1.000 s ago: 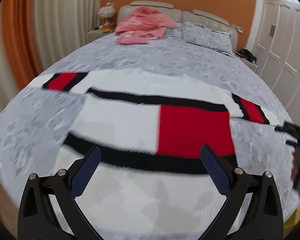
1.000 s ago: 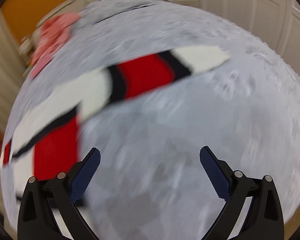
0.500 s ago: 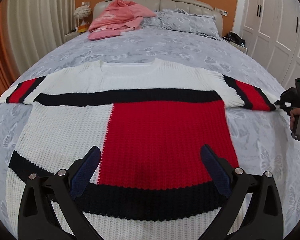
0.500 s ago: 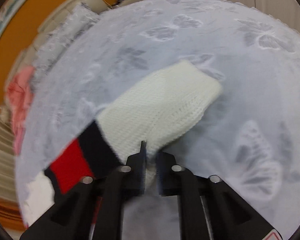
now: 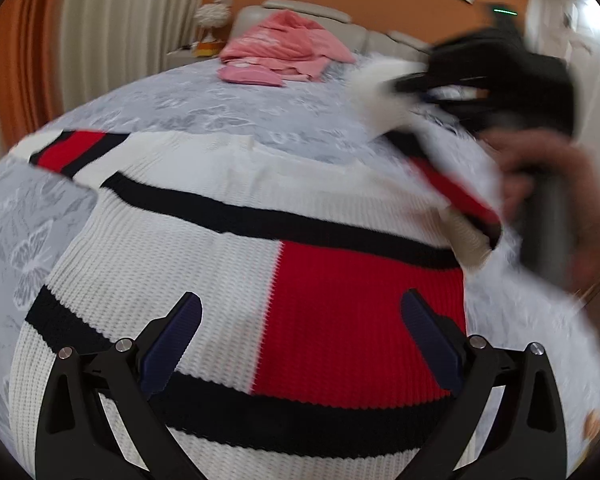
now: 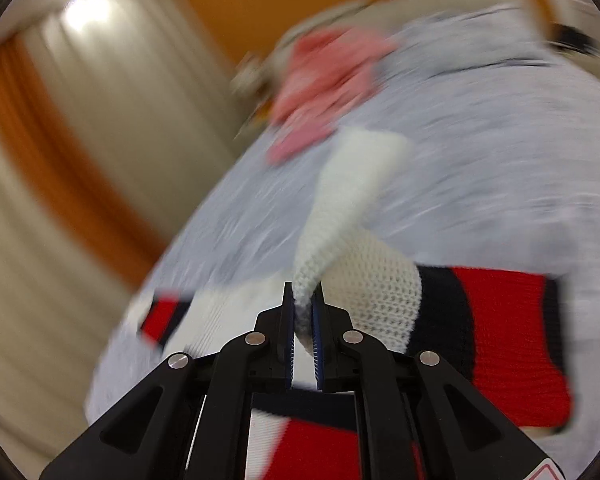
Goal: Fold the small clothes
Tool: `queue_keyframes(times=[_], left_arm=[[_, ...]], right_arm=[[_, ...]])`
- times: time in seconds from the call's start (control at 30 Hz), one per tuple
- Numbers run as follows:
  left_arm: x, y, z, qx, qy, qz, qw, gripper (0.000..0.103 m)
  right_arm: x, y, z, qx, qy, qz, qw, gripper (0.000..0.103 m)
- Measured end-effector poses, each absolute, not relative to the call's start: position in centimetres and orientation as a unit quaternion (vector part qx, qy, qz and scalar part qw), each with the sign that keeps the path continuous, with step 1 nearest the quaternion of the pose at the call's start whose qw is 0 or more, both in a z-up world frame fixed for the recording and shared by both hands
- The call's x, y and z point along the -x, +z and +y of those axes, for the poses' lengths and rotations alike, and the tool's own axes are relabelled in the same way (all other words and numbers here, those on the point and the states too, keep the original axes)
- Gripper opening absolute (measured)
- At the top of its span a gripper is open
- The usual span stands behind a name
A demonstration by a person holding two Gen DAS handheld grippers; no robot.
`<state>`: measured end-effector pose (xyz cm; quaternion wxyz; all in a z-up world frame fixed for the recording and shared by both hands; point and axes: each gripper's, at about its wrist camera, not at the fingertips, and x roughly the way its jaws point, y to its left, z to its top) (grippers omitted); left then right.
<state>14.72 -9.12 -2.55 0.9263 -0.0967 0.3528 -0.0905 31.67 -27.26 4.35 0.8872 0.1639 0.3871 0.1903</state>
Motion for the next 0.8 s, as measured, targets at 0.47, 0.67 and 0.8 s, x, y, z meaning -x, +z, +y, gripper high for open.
queue_keyframes(times=[0.47,0.67,0.8], left_arm=[[-24.1,-5.8,1.2,0.272,-0.049,0.416,0.866,0.098],[-32.8,-9.5,-0.2,0.286,-0.04,0.47,0.834,0.097],[-35.9,-8.8,-2.5,0.202,-0.048,0.473,0.856,0.011]], right_arm=[[-18.8,-2.3,-37.2,-0.082,-0.058,0.409,0.907,0.074],[-20.7,-6.2,-39.6,-0.135,-0.049,0.435,0.889,0.069],[-23.1,-7.4,-40.3,-0.187,-0.036,0.438,0.879,0.013]])
